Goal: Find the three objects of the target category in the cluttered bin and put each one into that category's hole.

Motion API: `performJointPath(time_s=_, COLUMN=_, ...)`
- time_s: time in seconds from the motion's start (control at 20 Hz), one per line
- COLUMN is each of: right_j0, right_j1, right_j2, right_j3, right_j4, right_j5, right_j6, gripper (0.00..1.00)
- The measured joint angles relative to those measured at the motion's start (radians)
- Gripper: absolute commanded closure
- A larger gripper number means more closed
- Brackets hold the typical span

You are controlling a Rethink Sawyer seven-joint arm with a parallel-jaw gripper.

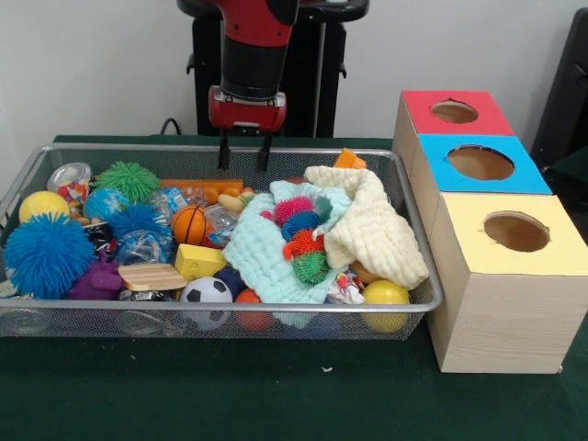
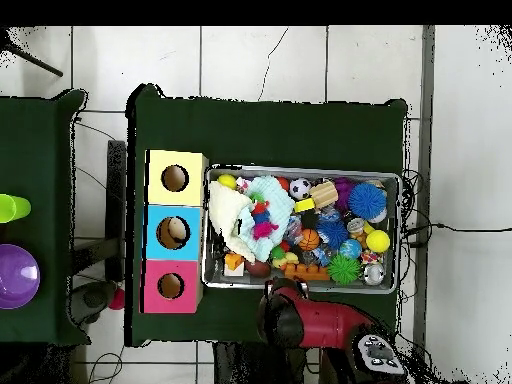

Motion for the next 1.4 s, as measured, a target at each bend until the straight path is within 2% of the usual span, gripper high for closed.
performJointPath(time_s=0.65, right_j0=0.002, right_j1=0.019, right_j2=-0.017, right_j3=-0.001, right_j4=0.001, right_j5=-0.038, right_j6=0.000, gripper=0.00)
performJointPath(time_s=1.4, right_j0=0.013, right_j1=0.086, right_j2=-0.033, right_j3=-0.016, right_j4=0.000, right_j5=-0.145, right_j6=0.000, gripper=0.00)
